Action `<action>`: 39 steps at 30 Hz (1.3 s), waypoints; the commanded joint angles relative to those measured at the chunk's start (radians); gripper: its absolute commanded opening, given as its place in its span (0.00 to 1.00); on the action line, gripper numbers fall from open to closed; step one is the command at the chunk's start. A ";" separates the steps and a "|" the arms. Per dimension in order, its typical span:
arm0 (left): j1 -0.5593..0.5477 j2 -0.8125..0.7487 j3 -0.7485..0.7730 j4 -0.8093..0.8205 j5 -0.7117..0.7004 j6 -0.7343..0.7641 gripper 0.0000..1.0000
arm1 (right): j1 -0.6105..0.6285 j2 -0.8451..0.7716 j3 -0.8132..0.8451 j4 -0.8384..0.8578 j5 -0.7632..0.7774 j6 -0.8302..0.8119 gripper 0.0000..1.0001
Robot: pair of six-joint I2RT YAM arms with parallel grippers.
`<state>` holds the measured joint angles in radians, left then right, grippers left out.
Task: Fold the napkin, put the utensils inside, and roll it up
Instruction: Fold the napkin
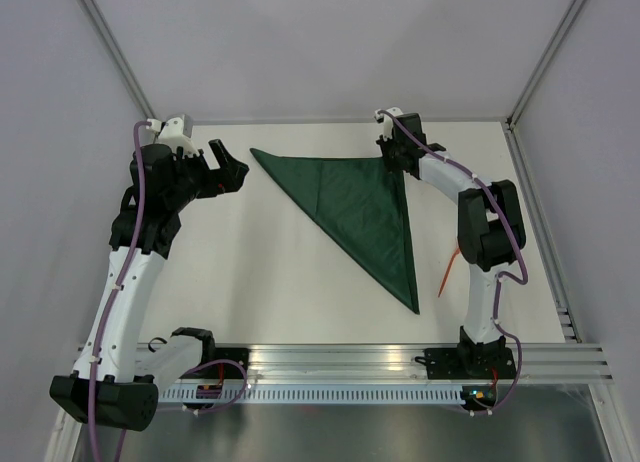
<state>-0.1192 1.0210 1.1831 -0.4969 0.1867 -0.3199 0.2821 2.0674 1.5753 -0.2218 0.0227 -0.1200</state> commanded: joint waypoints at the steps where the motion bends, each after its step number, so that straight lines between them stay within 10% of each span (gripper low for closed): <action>1: 0.004 0.004 -0.007 0.034 0.022 0.016 0.99 | -0.011 0.013 0.045 0.024 0.006 0.006 0.00; 39: 0.004 0.011 -0.014 0.034 0.036 0.016 0.99 | -0.029 0.030 0.042 0.012 0.014 -0.003 0.00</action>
<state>-0.1192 1.0317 1.1725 -0.4938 0.1944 -0.3199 0.2588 2.0796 1.6169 -0.2253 0.0235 -0.1207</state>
